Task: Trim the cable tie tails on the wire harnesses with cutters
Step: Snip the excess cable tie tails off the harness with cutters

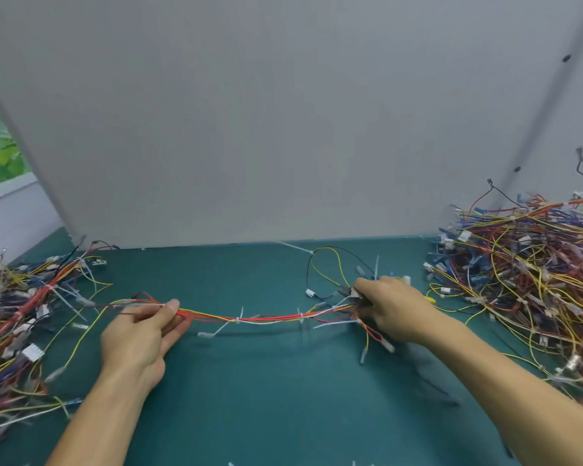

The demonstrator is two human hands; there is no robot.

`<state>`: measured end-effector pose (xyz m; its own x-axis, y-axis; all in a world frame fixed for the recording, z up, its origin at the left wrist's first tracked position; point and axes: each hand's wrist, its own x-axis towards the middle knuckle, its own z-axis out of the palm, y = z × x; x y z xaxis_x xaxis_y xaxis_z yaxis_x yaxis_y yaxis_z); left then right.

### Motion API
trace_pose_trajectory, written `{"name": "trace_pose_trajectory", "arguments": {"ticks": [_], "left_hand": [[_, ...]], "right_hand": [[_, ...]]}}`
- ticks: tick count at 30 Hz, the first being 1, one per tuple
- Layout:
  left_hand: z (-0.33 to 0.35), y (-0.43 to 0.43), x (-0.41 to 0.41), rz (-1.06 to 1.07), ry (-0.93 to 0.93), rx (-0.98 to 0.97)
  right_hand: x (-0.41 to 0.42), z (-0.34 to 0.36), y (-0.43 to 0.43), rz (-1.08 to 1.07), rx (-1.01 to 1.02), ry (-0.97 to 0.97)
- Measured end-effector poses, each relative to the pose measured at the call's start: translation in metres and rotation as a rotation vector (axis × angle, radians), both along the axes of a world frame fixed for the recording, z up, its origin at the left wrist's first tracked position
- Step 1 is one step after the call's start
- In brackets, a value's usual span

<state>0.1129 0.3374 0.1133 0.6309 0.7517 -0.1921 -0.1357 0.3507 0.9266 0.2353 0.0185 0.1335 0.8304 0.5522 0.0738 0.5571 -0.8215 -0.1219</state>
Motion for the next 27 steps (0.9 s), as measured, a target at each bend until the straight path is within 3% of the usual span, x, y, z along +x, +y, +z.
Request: {"name": "trace_pose_trajectory", "arguments": {"ticks": [3, 5, 8, 11, 17, 20, 23, 25, 27], "left_hand": [[0.006, 0.008, 0.0, 0.024, -0.028, 0.041], [0.004, 0.011, -0.001, 0.018, 0.072, 0.149], [-0.006, 0.004, -0.004, -0.042, 0.425, 0.544], [-0.011, -0.001, -0.008, -0.072, 0.861, 1.062], [0.0, -0.013, -0.017, -0.125, 1.133, 1.263], [0.022, -0.023, -0.022, -0.098, 1.089, 1.378], [0.051, -0.049, -0.016, -0.143, 0.7, 1.395], [0.065, -0.074, 0.002, -0.363, 0.457, 1.228], [0.07, -0.105, 0.03, -0.672, 0.352, 0.886]], "right_hand": [[-0.015, 0.025, -0.016, -0.018, 0.204, 0.173], [-0.032, 0.037, -0.024, 0.028, 0.151, 0.255], [-0.052, 0.026, -0.02, 0.019, -0.205, 0.249], [-0.059, 0.01, -0.016, 0.019, -0.267, 0.266], [-0.065, 0.011, -0.02, 0.055, -0.225, 0.307], [-0.067, 0.029, -0.027, 0.097, -0.148, 0.385], [-0.068, 0.049, -0.041, 0.092, -0.021, 0.391], [-0.07, 0.055, -0.046, 0.087, 0.02, 0.383], [-0.073, 0.055, -0.045, 0.097, 0.003, 0.392]]}}
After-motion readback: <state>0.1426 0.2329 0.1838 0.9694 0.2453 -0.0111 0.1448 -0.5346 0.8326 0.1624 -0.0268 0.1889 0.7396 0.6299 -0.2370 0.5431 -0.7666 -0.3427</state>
